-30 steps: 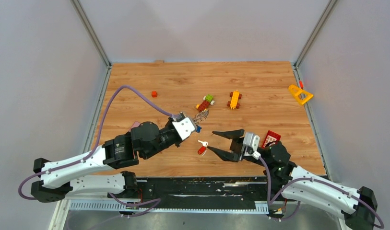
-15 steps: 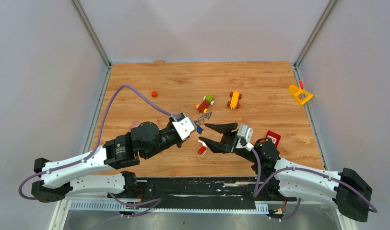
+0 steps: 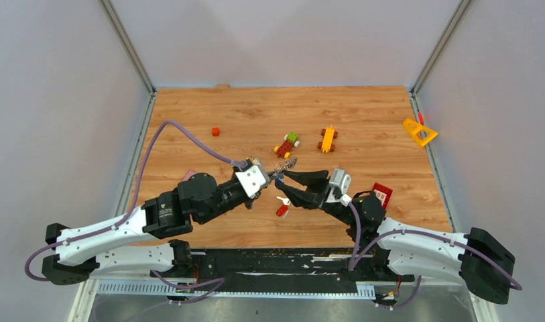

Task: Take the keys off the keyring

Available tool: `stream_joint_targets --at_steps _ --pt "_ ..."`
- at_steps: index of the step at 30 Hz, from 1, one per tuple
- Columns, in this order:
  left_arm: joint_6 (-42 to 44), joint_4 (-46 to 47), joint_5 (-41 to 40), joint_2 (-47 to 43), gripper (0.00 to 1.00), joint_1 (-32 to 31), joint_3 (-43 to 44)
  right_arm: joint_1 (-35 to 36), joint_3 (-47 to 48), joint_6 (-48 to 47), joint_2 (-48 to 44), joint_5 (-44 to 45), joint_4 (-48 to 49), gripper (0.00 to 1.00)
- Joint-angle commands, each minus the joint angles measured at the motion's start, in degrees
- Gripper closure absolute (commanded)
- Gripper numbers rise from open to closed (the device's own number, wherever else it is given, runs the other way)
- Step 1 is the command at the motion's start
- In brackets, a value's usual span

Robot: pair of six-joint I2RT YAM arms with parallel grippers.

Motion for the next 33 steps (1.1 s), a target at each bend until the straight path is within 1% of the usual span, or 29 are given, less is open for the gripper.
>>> stream_joint_targets --at_steps 1,8,12,20,22,25,28,33 --pt "-1.53 6.55 0.77 -2.43 1.0 -0.11 -0.32 0.44 2.38 1.5 0.87 0.14 2.54 0.62" --pt "-2.67 8.5 0.52 -3.61 1.0 -0.07 -1.79 1.23 2.59 1.9 2.43 -0.63 3.11 0.61" --pt "-2.89 8.95 0.47 -3.62 1.0 -0.07 -2.15 1.4 3.57 2.05 3.36 -0.68 3.4 0.65" --pt "-3.03 8.97 0.43 -3.64 1.0 -0.07 -2.59 1.74 4.24 2.01 4.32 -3.0 5.08 0.64" --pt "-3.03 8.87 0.33 -3.79 1.0 -0.07 -2.6 1.92 4.33 1.86 4.55 -3.5 4.96 0.68" --pt "-2.94 9.04 0.11 -3.97 1.0 -0.06 -2.75 2.09 4.48 1.62 4.75 -4.43 4.37 0.79" --pt "-2.94 9.26 -0.37 -4.23 1.0 -0.13 -2.85 2.19 4.5 1.59 4.78 -5.0 3.96 0.84" --pt "-2.75 10.34 -1.33 -4.57 1.0 -0.1 -3.7 2.28 4.95 2.0 5.16 -5.43 3.26 0.96"
